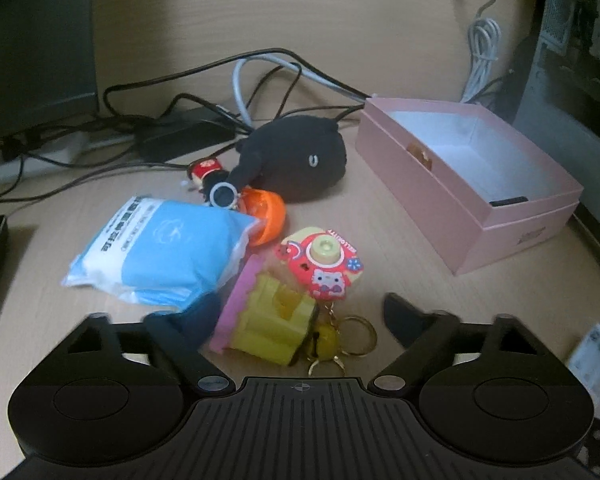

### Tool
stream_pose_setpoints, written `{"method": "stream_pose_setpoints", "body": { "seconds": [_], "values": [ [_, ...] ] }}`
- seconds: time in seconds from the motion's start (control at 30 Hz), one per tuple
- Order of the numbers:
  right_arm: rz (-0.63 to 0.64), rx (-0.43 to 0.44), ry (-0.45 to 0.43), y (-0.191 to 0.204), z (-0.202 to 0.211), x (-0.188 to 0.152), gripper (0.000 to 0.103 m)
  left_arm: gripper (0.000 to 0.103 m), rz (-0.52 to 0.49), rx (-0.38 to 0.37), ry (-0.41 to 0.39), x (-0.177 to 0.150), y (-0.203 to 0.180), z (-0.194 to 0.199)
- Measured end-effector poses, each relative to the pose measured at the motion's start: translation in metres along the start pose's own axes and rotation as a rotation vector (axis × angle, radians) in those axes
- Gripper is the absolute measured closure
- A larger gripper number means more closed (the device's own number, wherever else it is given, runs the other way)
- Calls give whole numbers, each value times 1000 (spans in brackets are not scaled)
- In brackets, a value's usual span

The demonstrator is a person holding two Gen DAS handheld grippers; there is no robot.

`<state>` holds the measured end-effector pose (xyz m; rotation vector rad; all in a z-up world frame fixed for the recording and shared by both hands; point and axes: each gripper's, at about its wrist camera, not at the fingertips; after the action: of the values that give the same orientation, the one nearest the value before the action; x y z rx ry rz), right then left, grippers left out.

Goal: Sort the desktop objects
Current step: 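Grasp the yellow cupcake toy with the left gripper, then lift the cupcake toy with the left gripper toward the pink box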

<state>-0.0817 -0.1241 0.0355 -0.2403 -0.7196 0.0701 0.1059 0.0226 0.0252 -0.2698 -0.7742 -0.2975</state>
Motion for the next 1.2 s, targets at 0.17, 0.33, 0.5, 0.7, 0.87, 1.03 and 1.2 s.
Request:
{"method": "stream_pose_setpoints", "body": {
  "seconds": [0.17,0.33,0.5,0.7,0.87,1.03,1.2],
  "values": [
    [31,6,0,3,6,-4,12,51,-21,25,-27,-4,0,9],
    [41,42,0,-3,8,-7,12,56,-42,21,-28,-18,-18,40],
    [35,105,6,-20,4,-9,12,55,-44,-21,9,-47,-54,68],
    [62,190,-4,-35,-3,-11,8,36,15,-11,63,-70,-80,82],
    [43,251,16,-46,-9,-11,7,24,8,36,96,-73,-93,78],
    [46,285,30,-51,-8,-12,12,23,61,42,134,-76,-101,70],
    [86,295,6,-57,-3,-19,12,18,51,23,133,-80,-106,79]
  ]
}}
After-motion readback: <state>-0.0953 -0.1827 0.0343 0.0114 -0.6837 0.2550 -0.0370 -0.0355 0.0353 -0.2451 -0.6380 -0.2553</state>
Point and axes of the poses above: each gripper's, at about its wrist camera, not at the fingertips, and z roughly against the way its jaws point, y to its left, x to its top, and after that the axes turned 5 degrees about -x, right-handed
